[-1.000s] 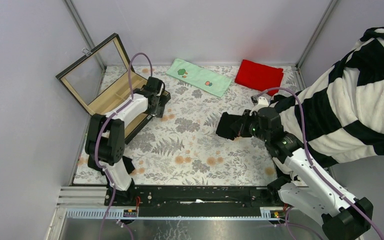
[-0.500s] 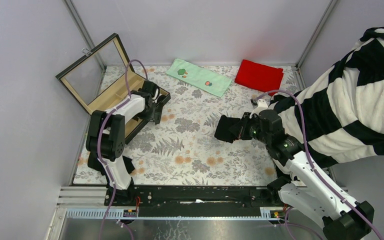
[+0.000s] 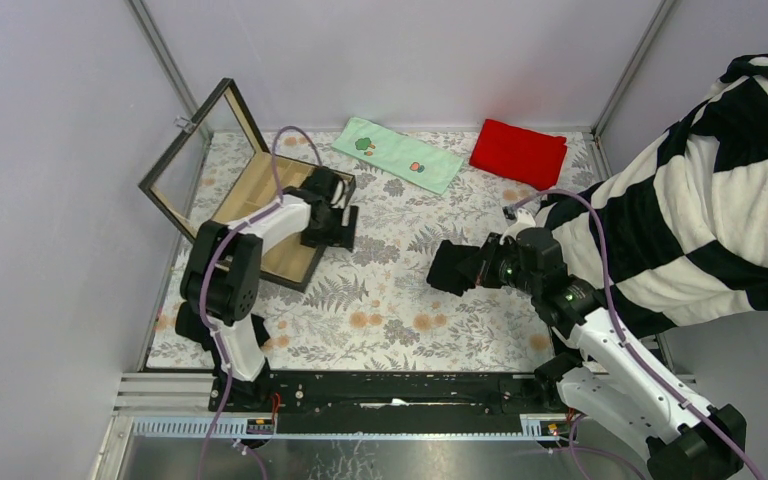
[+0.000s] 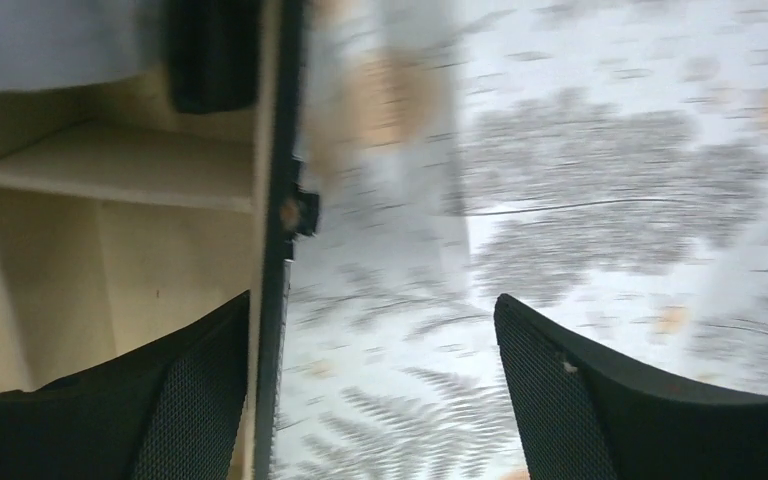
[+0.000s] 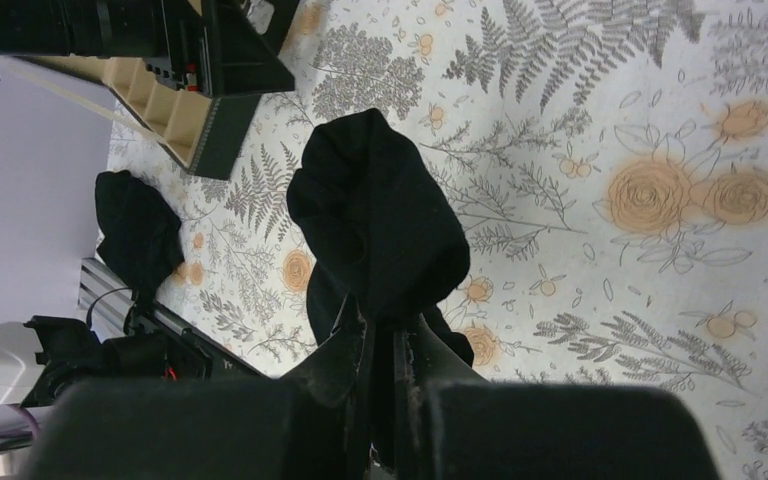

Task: Roll the underwear
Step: Move the storage box to the center of the board, then place the underwear in the storage box, then move the storage box to the center of the board, then move the underwear to the center of the board.

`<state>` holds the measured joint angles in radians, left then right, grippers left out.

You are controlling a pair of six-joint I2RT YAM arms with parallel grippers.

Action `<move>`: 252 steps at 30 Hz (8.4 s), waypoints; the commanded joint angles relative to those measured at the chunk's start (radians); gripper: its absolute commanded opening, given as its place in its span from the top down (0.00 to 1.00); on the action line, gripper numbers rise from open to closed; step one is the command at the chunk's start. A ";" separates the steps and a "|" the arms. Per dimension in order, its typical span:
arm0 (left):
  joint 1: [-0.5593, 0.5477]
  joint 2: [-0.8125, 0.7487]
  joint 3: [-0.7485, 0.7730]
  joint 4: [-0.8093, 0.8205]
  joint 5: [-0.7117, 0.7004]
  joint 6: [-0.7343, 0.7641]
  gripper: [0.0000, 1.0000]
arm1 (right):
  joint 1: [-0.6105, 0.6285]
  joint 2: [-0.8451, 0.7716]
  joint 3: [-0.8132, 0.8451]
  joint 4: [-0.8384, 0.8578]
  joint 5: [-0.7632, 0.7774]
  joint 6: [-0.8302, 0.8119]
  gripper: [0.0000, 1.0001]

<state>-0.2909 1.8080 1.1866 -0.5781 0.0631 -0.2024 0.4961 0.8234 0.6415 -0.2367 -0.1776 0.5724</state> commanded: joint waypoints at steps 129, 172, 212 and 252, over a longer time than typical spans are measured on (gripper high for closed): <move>-0.018 -0.898 0.022 -0.079 -0.108 -0.154 0.01 | 0.399 1.659 1.753 -0.579 0.081 0.180 0.44; -0.017 -0.881 0.062 -0.140 -0.071 -0.193 0.01 | 0.309 0.905 0.493 -0.196 0.269 0.167 0.50; -0.017 -0.942 0.002 -0.380 -0.442 -0.450 0.01 | 0.336 1.216 0.948 0.164 0.068 0.017 0.51; 0.559 -0.755 -0.660 -0.106 -0.481 -0.897 0.83 | 0.327 0.397 0.175 0.082 0.137 0.104 0.49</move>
<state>0.2596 1.1477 0.5156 -0.7265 -0.4480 -1.1297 0.8265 1.2591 0.8150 -0.1444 -0.0681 0.6685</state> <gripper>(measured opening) 0.328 0.507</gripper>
